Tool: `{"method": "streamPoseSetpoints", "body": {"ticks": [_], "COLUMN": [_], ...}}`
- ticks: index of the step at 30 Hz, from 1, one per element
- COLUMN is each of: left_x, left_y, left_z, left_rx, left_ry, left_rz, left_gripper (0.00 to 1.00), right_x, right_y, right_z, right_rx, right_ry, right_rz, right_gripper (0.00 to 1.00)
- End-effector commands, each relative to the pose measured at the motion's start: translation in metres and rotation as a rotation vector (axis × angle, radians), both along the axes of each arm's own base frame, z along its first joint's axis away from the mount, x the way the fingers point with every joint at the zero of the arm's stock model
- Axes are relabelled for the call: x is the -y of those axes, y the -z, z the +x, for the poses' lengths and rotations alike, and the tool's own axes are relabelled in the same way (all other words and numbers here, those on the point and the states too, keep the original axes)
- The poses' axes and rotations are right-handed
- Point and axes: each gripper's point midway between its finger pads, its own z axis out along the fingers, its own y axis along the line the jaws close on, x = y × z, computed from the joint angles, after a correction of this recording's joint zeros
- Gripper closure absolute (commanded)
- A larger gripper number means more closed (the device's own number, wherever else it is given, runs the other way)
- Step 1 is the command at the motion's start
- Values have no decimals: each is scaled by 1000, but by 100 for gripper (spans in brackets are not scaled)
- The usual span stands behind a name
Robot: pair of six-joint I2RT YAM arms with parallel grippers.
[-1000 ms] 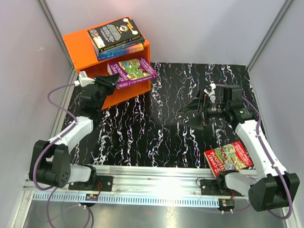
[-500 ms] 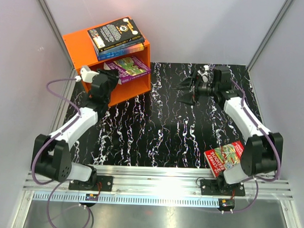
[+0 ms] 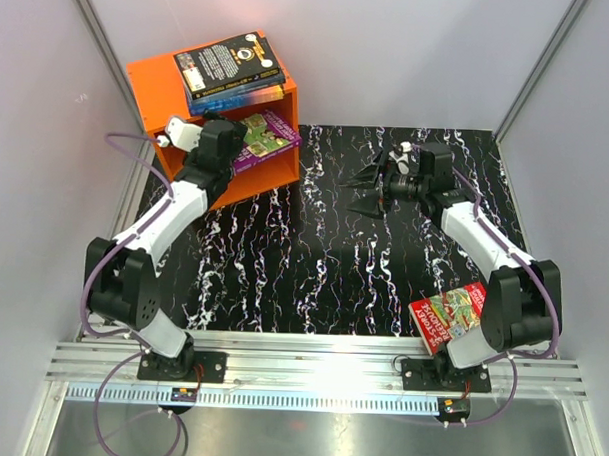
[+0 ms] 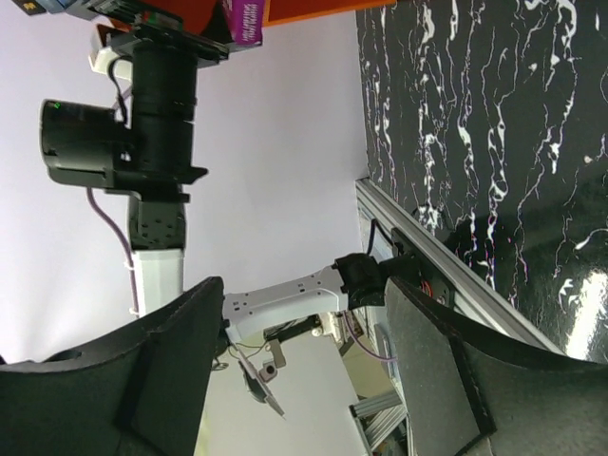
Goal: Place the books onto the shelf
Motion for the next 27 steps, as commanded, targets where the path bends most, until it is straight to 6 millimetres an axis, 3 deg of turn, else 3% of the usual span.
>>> {"method": "streamPoseSetpoints", "body": {"ticks": [1, 6, 7, 8, 13, 18, 21, 24, 26, 27], "left_x": [-15, -21, -22, -27, -50, -53, -54, -47, -44, -33], "left_y": [5, 14, 7, 18, 33, 38, 35, 35, 36, 36], "left_z": [5, -2, 0, -10, -28, -22, -10, 9, 14, 14], "left_rx": [-98, -113, -115, -192, -318, -283, -282, -284, -308, -326], "left_ry": [-42, -76, -85, -102, -183, -164, -149, -95, -50, 38], "left_rz": [-6, -60, -61, -41, -54, -87, -59, -63, -73, -67], "left_gripper": [1, 1, 1, 1, 1, 1, 1, 1, 1, 1], "right_x": [-2, -22, -30, -37, -74, -90, -108, -123, -128, -126], "right_y": [-19, -21, -21, -21, -27, -15, 12, 26, 33, 31], "right_z": [-5, 10, 20, 23, 43, 58, 68, 68, 62, 60], "right_rx": [77, 106, 112, 112, 125, 113, 67, 44, 33, 40], "right_ry": [-5, -21, -32, -44, -98, -100, -121, -151, -167, -165], "right_rz": [26, 31, 30, 30, 56, 65, 56, 57, 53, 55], "right_gripper": [25, 27, 29, 31, 48, 63, 69, 69, 64, 62]}}
